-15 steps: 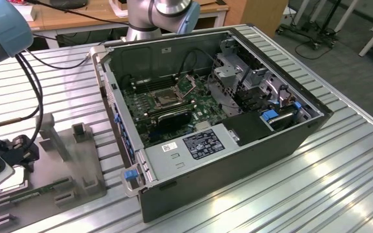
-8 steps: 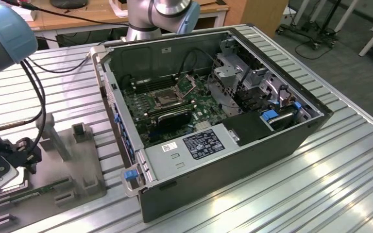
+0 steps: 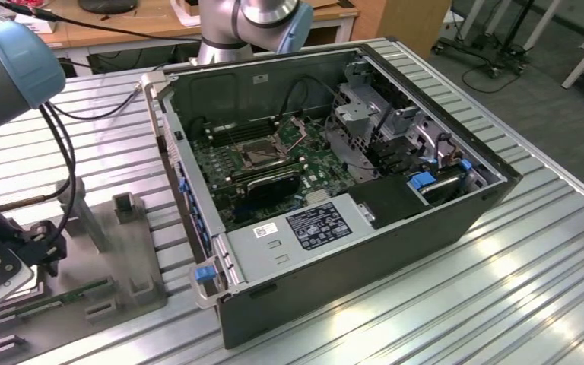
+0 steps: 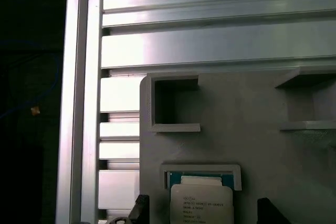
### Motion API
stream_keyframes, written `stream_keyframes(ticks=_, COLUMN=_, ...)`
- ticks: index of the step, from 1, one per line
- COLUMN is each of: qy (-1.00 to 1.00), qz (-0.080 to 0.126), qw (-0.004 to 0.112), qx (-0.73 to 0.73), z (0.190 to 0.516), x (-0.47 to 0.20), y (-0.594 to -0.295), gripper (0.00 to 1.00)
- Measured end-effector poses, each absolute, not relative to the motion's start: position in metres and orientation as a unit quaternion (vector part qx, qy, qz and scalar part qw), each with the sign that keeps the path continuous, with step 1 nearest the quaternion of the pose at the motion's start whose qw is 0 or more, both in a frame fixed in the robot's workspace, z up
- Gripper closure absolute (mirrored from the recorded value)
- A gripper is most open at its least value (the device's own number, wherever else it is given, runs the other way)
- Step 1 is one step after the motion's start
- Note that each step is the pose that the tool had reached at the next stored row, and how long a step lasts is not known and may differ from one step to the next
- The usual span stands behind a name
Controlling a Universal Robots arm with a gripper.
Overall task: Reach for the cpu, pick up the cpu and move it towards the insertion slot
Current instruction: 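Pick up the cpu and move it towards the insertion slot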
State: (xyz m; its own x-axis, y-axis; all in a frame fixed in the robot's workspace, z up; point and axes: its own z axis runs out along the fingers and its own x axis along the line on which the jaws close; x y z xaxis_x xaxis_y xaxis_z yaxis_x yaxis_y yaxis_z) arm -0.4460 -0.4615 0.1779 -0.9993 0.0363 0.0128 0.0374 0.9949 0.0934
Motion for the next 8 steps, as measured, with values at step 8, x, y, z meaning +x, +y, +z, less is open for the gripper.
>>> stream_keyframes(ticks=8, qy=-0.999, qz=-0.047, qw=0.005, qx=-0.019, z=0.1774, x=-0.4460, y=-0.4610, gripper=0.30)
